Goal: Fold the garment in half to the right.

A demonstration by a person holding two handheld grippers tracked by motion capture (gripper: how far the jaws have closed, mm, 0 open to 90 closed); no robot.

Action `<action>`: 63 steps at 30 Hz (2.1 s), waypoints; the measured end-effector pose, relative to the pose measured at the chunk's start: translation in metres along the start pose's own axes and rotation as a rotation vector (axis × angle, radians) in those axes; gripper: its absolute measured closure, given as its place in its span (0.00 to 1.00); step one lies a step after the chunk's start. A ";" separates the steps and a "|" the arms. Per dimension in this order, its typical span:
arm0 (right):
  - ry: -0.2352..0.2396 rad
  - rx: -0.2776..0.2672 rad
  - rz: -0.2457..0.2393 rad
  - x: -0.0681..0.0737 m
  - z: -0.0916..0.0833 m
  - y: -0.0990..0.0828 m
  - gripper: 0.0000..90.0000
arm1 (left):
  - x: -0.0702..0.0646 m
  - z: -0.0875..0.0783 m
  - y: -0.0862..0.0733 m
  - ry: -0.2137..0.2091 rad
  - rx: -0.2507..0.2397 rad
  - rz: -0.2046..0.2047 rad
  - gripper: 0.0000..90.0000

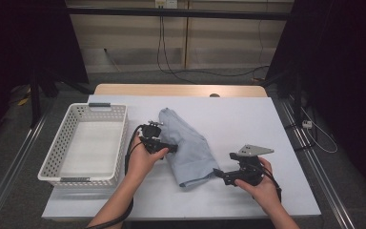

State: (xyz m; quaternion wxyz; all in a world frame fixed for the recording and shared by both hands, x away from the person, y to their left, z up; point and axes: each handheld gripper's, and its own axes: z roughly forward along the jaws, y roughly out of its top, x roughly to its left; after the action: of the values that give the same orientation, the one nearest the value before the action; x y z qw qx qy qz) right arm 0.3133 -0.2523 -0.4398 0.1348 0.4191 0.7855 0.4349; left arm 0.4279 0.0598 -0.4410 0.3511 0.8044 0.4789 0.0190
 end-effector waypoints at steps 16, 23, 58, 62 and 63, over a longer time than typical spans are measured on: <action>0.002 0.004 -0.020 0.005 0.002 0.000 0.09 | -0.010 0.002 -0.010 -0.035 -0.017 -0.018 0.74; 0.001 -0.001 -0.021 0.004 0.002 0.001 0.09 | 0.002 -0.008 0.003 -0.069 0.000 -0.057 0.84; -0.008 -0.001 -0.032 0.006 -0.001 0.000 0.09 | 0.011 -0.031 0.015 -0.012 -0.076 -0.106 0.32; -0.006 0.000 -0.033 0.006 -0.001 0.000 0.09 | 0.007 -0.027 0.011 -0.015 -0.069 -0.101 0.27; -0.007 0.000 -0.034 0.006 0.000 0.000 0.09 | 0.006 -0.024 0.011 -0.008 -0.062 -0.093 0.27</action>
State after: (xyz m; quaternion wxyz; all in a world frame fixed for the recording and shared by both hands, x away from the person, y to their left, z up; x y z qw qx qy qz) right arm 0.3093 -0.2474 -0.4384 0.1451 0.4071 0.7922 0.4308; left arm 0.4301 0.0746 -0.4183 0.3785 0.7699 0.5136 0.0143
